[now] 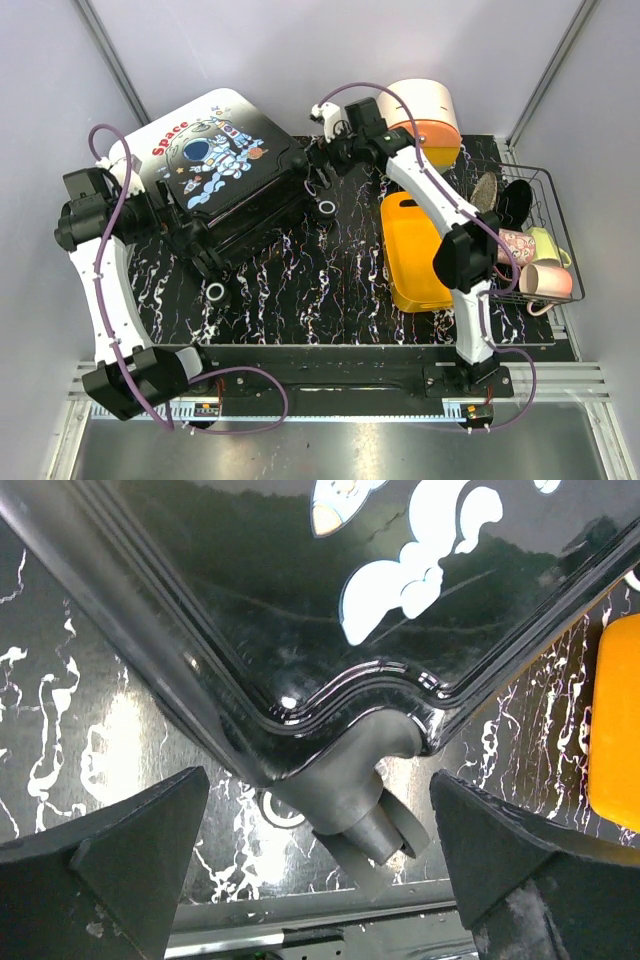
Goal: Open, take out, and arrange the luggage
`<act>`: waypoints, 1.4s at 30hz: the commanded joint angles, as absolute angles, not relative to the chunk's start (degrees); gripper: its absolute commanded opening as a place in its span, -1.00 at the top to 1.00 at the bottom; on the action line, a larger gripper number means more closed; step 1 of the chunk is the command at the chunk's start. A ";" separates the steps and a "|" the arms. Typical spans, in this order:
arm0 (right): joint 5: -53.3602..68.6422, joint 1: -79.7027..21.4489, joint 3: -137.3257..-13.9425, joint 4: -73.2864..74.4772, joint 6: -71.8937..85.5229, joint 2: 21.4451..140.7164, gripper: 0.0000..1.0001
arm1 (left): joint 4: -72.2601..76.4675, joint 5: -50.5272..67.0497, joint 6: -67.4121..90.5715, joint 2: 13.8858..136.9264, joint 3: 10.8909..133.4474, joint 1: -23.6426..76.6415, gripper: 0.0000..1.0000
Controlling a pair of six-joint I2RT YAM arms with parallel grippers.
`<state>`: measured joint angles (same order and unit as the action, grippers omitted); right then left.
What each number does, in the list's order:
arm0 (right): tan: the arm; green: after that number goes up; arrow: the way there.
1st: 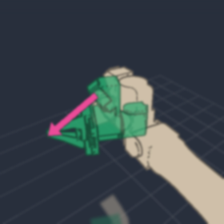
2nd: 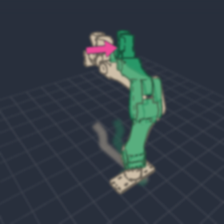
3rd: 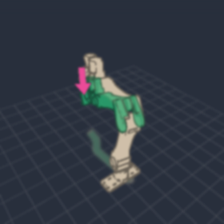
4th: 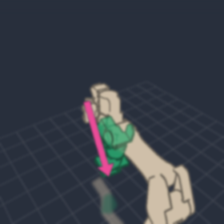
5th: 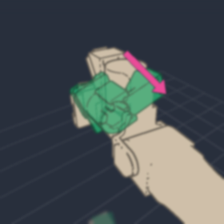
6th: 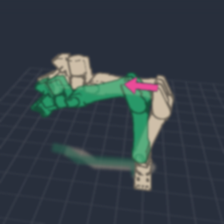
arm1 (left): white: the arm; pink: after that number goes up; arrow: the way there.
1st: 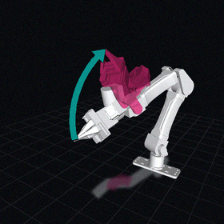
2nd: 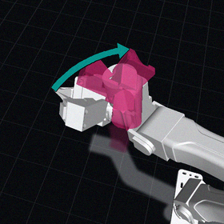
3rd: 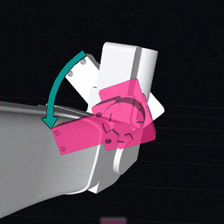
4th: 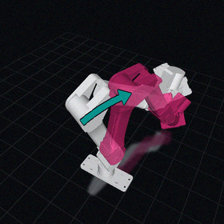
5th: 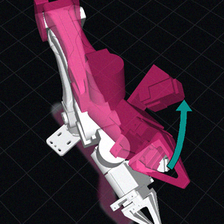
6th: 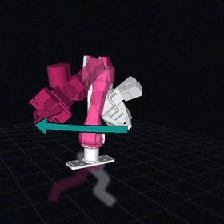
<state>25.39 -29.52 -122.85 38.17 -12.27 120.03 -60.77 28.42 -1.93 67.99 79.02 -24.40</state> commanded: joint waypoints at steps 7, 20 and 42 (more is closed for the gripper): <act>22.15 -31.29 -131.39 49.04 -15.21 127.00 -0.74 | -56.08 25.31 3.43 65.48 73.48 -30.41 -0.98; 27.86 -31.90 -116.41 44.93 -7.31 117.61 1.00 | -47.91 37.05 4.39 69.61 74.36 -31.99 -0.98; 14.60 -36.30 -112.48 43.66 -8.34 108.60 -0.99 | -43.50 42.01 2.29 73.57 76.38 -31.46 -0.98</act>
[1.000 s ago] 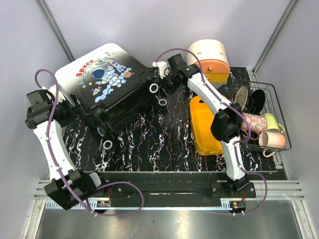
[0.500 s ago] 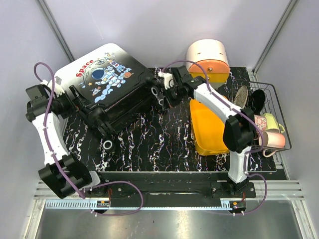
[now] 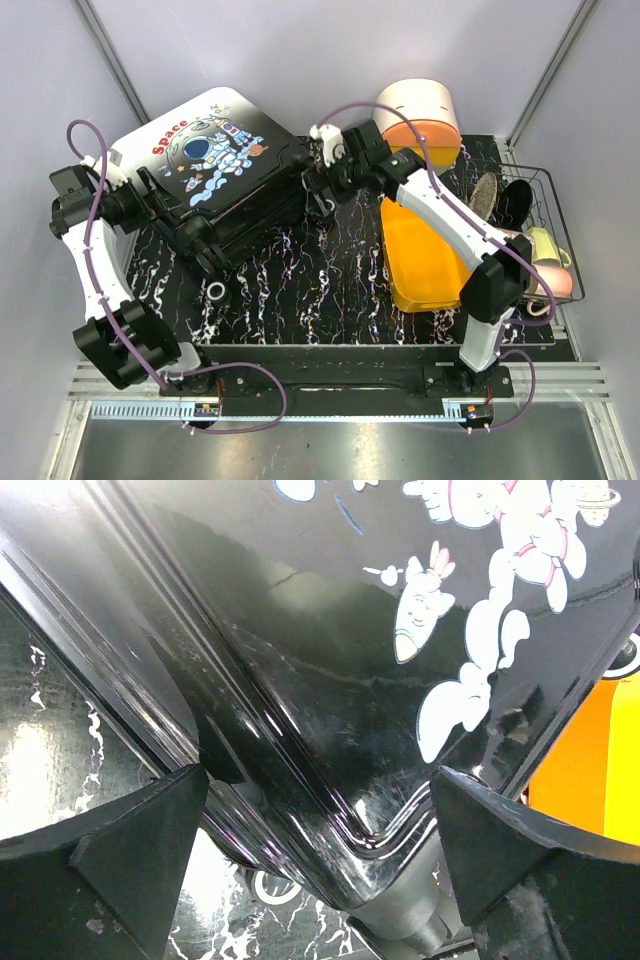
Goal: Open, take out, and arrange the luggage
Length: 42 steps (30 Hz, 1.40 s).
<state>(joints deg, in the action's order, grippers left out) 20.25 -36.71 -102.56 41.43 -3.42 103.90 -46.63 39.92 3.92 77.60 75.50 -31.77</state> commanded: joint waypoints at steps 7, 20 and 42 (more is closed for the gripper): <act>12.31 -35.86 -131.70 49.30 -13.09 121.71 -1.00 | -44.56 41.83 2.11 71.28 76.55 -31.38 -0.98; 12.04 -34.01 -141.60 51.77 -15.47 133.07 -0.83 | -44.56 40.96 3.51 69.17 73.65 -31.38 -0.98; 20.83 -35.41 -108.43 38.33 -0.36 113.05 1.00 | -45.45 48.16 12.21 76.98 80.85 -34.19 -0.98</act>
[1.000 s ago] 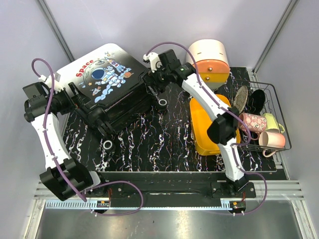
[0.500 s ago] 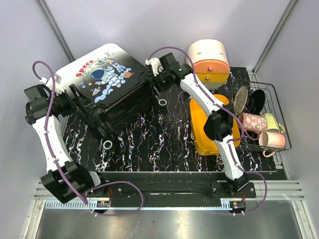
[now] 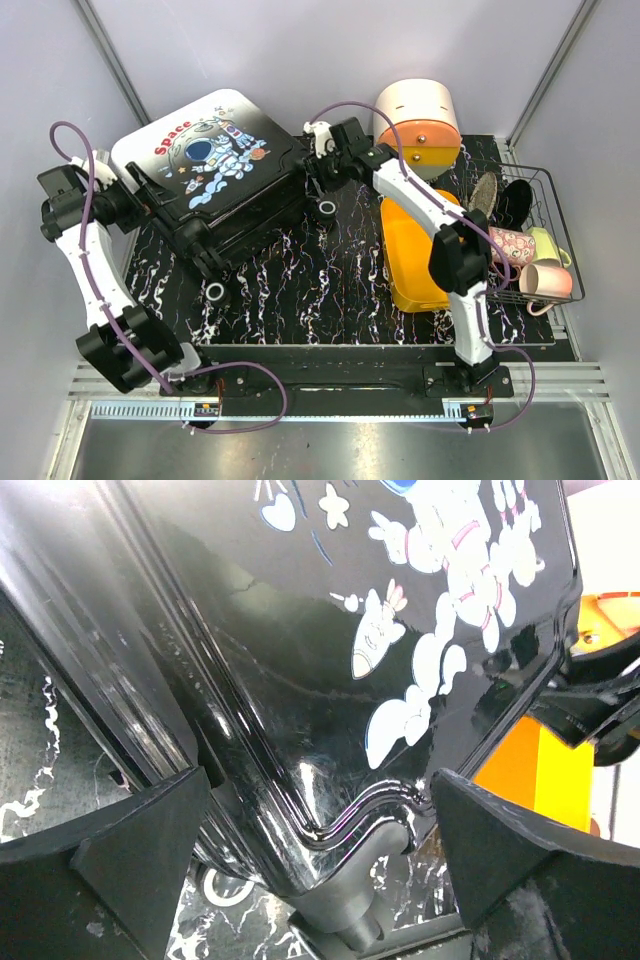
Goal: Open, take out, and arrange the luggage
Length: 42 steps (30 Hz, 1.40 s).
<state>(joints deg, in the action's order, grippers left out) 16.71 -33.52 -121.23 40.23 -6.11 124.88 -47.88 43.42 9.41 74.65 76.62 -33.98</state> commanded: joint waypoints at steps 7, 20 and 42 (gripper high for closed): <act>22.93 -42.09 -92.12 35.07 9.57 100.48 1.00 | -41.58 49.84 13.88 83.31 81.91 -33.66 -0.98; 34.89 -34.03 -110.78 52.63 -2.46 100.89 -0.99 | -53.44 44.39 4.13 87.01 94.56 -35.76 -0.98; 28.91 -23.29 -106.71 36.04 -21.18 113.03 -0.17 | -52.90 46.32 1.76 109.32 109.94 -20.58 -0.73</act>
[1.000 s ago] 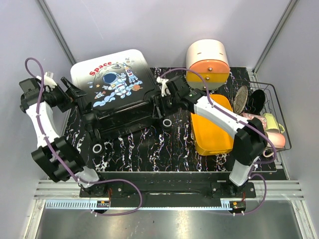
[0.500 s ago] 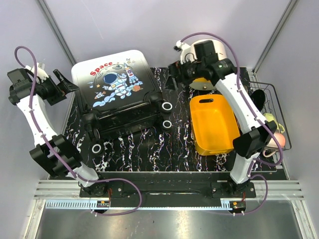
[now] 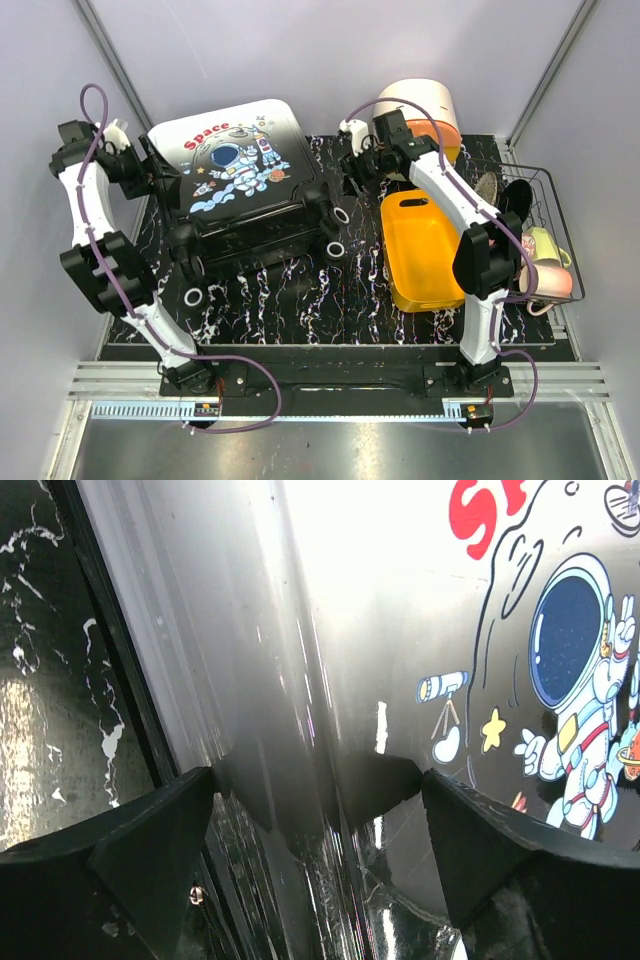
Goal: Open, take out, and arrange the luggage
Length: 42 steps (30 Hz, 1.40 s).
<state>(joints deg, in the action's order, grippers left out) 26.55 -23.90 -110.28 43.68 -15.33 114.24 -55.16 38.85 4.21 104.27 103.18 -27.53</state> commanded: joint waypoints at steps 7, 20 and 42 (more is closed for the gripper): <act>36.55 -23.47 -97.57 27.97 -20.74 109.69 -0.01 | -58.80 43.60 -6.15 114.70 123.47 -17.40 -0.74; 40.78 -36.63 -88.60 23.12 -19.61 102.75 0.04 | -63.10 33.39 -13.97 91.09 115.97 -20.74 -0.98; 39.39 -42.55 -82.72 12.82 3.09 91.61 0.00 | -71.19 39.82 -28.29 62.41 75.60 -8.09 -0.96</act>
<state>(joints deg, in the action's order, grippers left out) 39.48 -48.21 -88.40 17.72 1.48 101.82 -69.14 39.62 -22.09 68.05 79.79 -9.02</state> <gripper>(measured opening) 0.488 0.980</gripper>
